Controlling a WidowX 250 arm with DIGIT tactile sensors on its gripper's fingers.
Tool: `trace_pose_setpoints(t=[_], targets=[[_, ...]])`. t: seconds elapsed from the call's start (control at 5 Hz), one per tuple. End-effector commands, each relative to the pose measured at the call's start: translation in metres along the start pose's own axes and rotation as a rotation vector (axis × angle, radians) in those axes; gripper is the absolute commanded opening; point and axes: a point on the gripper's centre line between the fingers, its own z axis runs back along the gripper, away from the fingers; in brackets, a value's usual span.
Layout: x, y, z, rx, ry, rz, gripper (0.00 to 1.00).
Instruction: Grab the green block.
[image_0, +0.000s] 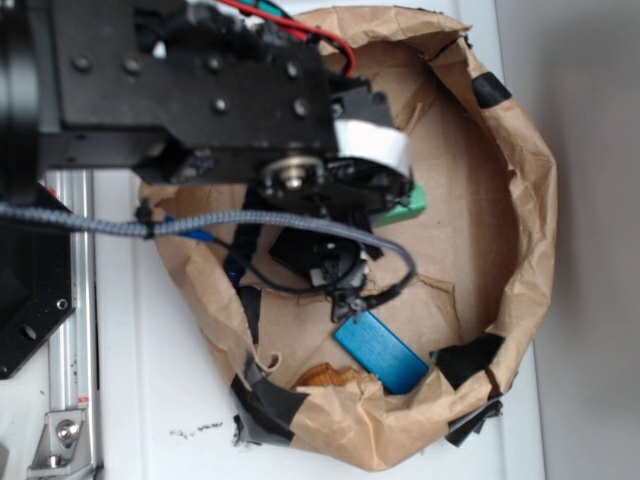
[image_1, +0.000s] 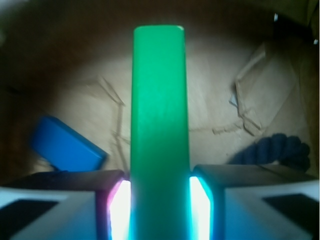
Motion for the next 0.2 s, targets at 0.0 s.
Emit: trace_pose_setpoints(t=[0.0], targets=[[0.0256, 0.0060, 0.0413, -0.020, -0.144, 0.151, 0.00]])
